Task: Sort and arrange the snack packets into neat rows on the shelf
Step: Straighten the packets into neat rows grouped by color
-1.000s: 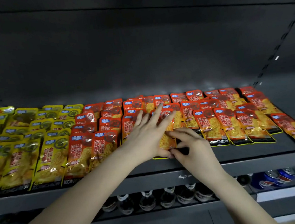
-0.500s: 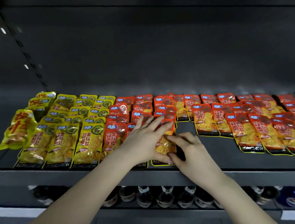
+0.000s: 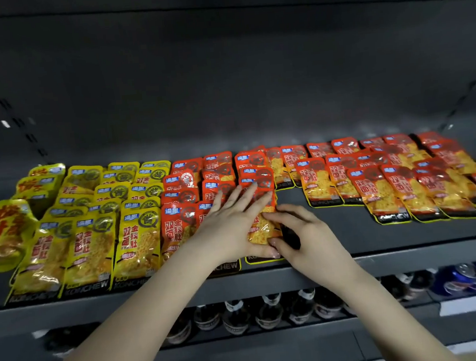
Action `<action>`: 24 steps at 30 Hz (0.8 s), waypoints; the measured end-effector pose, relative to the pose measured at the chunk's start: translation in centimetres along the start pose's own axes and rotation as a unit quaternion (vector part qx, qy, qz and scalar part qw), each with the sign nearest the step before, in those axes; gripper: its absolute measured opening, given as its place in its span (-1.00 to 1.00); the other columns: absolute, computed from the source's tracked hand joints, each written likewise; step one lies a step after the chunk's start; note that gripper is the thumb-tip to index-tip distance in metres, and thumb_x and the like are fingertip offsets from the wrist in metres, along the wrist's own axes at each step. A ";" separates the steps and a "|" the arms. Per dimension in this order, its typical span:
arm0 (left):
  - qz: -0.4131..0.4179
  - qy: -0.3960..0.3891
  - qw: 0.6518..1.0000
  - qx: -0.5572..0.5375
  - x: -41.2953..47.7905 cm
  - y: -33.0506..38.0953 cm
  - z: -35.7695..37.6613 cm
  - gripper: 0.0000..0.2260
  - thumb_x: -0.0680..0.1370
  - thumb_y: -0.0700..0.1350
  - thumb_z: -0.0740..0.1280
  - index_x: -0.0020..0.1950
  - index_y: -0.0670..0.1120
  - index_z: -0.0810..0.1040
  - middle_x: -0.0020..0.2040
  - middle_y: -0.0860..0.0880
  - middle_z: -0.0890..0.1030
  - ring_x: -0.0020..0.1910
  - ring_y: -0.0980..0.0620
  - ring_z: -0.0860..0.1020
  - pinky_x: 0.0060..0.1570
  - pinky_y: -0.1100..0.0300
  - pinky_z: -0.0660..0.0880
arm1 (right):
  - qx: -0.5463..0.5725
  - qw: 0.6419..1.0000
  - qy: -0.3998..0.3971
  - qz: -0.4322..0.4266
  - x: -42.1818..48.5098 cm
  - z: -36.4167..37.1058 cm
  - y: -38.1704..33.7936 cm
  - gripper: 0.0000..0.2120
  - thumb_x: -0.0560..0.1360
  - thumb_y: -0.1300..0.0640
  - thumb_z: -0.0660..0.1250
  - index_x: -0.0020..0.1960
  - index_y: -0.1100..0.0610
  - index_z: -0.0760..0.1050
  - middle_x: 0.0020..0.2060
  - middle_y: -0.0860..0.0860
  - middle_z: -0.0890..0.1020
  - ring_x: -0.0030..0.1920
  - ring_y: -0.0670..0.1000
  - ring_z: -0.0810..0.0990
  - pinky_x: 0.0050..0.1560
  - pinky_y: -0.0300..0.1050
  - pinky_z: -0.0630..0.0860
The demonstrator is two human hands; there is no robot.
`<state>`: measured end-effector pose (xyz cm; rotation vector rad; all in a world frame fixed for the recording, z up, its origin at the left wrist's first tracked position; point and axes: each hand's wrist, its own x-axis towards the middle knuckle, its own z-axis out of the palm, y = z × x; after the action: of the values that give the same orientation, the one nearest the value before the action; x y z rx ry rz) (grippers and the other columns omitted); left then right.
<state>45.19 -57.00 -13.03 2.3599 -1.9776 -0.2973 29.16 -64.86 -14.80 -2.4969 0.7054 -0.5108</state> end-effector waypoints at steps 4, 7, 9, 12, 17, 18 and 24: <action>0.007 0.004 1.000 0.006 0.0 -0.2 0.1 -0.09 0.38 0.41 0.23 0.51 0.19 -0.27 0.53 0.06 -0.33 0.52 0.01 -0.28 0.46 -0.07 -0.32 | -0.024 0.999 0.034 -0.001 -0.2 0.1 -0.4 -0.58 0.43 0.04 0.34 0.28 0.01 0.49 0.28 0.02 0.46 0.30 0.09 0.41 0.33 0.04 0.35; 0.010 0.004 1.000 -0.001 0.0 -0.3 0.1 -0.08 0.37 0.43 0.21 0.52 0.18 -0.26 0.53 0.06 -0.32 0.52 0.01 -0.27 0.45 -0.06 -0.32 | -0.045 0.998 0.052 0.015 -0.3 0.2 -0.7 -0.57 0.42 -0.01 0.28 0.26 0.06 0.51 0.28 0.05 0.46 0.29 0.12 0.41 0.31 0.03 0.37; 0.012 0.006 1.000 -0.004 0.0 -0.3 0.2 -0.08 0.37 0.43 0.21 0.52 0.17 -0.25 0.53 0.06 -0.32 0.52 0.00 -0.27 0.46 -0.06 -0.31 | -0.049 0.997 0.054 0.028 -0.4 0.3 -1.0 -0.57 0.43 -0.03 0.25 0.26 0.06 0.51 0.29 0.05 0.44 0.30 0.11 0.40 0.31 0.01 0.37; 0.017 0.011 1.000 -0.001 0.1 -0.5 0.3 -0.08 0.37 0.45 0.19 0.52 0.17 -0.25 0.54 0.05 -0.31 0.52 -0.01 -0.26 0.47 -0.08 -0.28 | -0.052 0.996 0.059 0.039 -0.4 0.4 -1.3 -0.63 0.47 0.02 0.31 0.25 0.06 0.52 0.28 0.06 0.44 0.29 0.10 0.39 0.31 -0.03 0.35; 0.017 0.011 1.000 0.024 0.1 -0.2 0.0 -0.07 0.36 0.47 0.16 0.52 0.16 -0.26 0.54 0.03 -0.29 0.52 -0.04 -0.26 0.47 -0.08 -0.26 | -0.050 0.995 0.059 0.061 -0.3 0.2 -1.5 -0.67 0.49 0.06 0.33 0.25 0.05 0.51 0.28 0.07 0.44 0.31 0.09 0.38 0.32 -0.06 0.32; 0.017 0.012 0.999 0.037 0.1 -0.1 -0.2 -0.08 0.36 0.47 0.15 0.53 0.15 -0.25 0.54 0.02 -0.29 0.52 -0.06 -0.26 0.47 -0.09 -0.26 | -0.050 0.995 0.059 0.067 -0.3 0.2 -1.6 -0.67 0.49 0.06 0.32 0.25 0.06 0.51 0.28 0.07 0.44 0.31 0.10 0.39 0.32 -0.07 0.32; 0.026 0.047 0.997 0.060 0.9 1.4 -1.6 -0.13 0.43 0.42 0.11 0.55 0.04 -0.17 0.55 0.01 -0.25 0.53 -0.08 -0.23 0.46 -0.11 -0.25 | 0.015 0.989 0.124 0.075 -0.5 -0.6 -1.7 -0.71 0.52 0.12 0.24 0.21 0.15 0.53 0.21 0.10 0.49 0.23 0.11 0.47 0.25 -0.04 0.42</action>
<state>44.28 -58.26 -11.33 2.3403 -2.0637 -0.0655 29.16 -63.49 -13.50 -2.3524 0.9627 -0.7784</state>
